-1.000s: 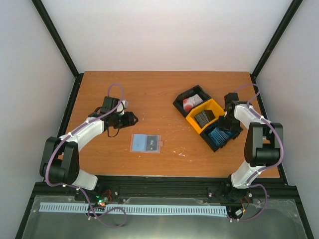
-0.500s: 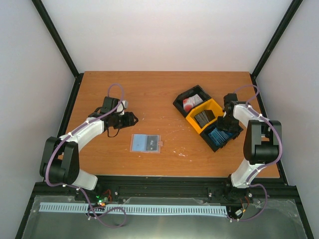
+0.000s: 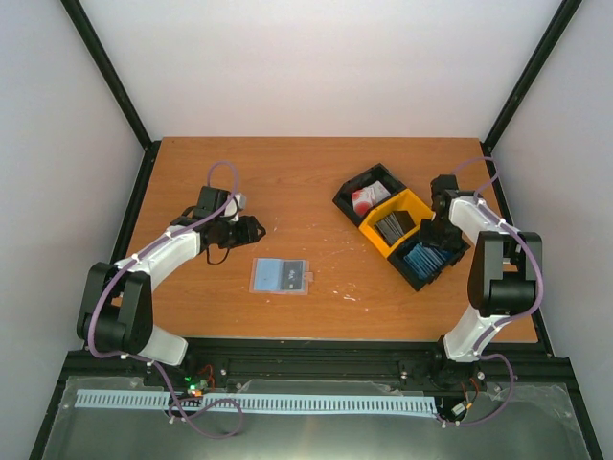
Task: Put the credit cards into the card holder
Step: Pick up the credit card from the storage box.
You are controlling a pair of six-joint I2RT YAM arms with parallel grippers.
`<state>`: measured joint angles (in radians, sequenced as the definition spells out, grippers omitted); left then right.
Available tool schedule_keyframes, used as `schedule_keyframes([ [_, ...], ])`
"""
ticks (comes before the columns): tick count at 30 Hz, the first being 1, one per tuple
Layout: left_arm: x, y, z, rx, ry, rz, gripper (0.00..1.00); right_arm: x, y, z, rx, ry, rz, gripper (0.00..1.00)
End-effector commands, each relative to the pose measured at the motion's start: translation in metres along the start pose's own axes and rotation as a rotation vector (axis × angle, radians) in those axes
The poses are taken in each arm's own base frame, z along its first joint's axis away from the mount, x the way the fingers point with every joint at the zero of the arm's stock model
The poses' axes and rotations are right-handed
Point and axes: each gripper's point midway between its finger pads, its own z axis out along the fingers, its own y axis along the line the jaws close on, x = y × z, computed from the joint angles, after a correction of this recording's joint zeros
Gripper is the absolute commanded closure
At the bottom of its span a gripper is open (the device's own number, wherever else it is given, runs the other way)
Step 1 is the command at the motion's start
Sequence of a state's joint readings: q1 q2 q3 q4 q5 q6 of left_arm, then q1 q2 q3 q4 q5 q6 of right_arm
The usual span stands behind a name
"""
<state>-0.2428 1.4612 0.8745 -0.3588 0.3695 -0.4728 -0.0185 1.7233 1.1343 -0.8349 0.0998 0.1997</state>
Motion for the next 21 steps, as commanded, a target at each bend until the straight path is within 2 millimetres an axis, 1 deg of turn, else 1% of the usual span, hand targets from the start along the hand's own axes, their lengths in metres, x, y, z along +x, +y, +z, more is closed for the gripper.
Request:
schedule_keyframes([
  [1,-0.005,0.002,0.000,-0.004,-0.018,0.010,0.45,-0.016,-0.010,-0.014,0.032,-0.056,0.031,0.70],
  [7,-0.006,0.002,0.001,-0.004,-0.019,0.010,0.45,-0.017,-0.015,-0.014,0.050,-0.057,0.034,0.71],
  [12,-0.008,0.001,0.000,-0.002,-0.023,0.012,0.45,-0.018,-0.022,-0.015,0.091,-0.065,0.031,0.76],
  [21,-0.006,0.002,0.001,-0.002,-0.019,0.010,0.45,-0.021,-0.034,-0.016,0.161,-0.082,0.031,0.81],
])
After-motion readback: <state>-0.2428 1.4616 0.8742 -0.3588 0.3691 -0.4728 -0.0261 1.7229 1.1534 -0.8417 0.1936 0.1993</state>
